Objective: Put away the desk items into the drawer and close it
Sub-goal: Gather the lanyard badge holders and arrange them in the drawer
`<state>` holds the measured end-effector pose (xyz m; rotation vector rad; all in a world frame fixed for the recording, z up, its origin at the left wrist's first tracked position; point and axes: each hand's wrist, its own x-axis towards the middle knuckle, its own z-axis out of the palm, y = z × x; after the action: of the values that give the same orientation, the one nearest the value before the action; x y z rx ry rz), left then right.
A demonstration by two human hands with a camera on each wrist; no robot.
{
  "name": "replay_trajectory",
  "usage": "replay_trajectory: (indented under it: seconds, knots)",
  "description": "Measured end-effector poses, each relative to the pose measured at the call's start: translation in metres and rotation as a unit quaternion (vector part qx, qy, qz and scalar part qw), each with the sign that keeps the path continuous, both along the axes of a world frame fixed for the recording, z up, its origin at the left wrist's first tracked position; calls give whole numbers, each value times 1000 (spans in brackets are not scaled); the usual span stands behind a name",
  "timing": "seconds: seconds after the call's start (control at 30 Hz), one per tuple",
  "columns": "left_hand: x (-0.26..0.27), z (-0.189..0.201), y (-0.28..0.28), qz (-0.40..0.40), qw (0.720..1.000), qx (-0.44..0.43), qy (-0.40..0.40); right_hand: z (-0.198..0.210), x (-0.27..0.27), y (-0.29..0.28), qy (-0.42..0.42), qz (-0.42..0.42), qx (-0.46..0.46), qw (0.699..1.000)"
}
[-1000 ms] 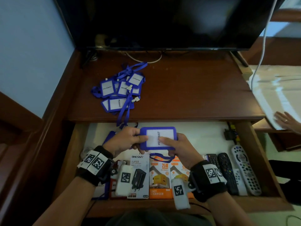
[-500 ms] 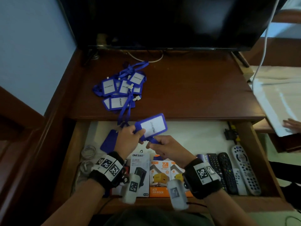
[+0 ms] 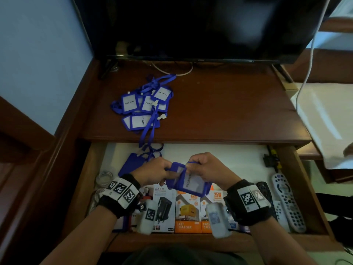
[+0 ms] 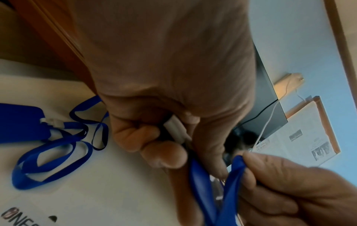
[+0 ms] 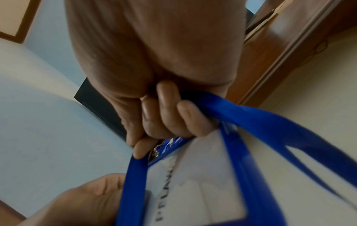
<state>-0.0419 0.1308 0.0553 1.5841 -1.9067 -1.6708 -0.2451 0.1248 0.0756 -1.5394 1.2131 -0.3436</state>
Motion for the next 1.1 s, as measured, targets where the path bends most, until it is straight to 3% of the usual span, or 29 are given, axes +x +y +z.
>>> replay_trajectory:
  seconds: [0.2, 0.33, 0.5, 0.67, 0.83, 1.1]
  knots:
    - [3, 7, 3, -50, 996, 49, 48, -9, -11, 1, -7, -47, 0, 999]
    - [3, 11, 8, -40, 988, 94, 114, -11, -13, 5, -90, -99, 27, 991]
    - [9, 15, 8, 7, 974, 102, 203, -23, -13, 9, -226, -152, 102, 957]
    - [14, 14, 9, 101, 942, 62, 315, -27, -3, 11, -330, -242, 179, 895]
    - [13, 8, 6, 223, 917, 23, 331, -47, 17, 7, -308, -277, 174, 893]
    - [5, 2, -2, 392, 880, 8, 269, -61, 42, 9, -178, -240, 141, 944]
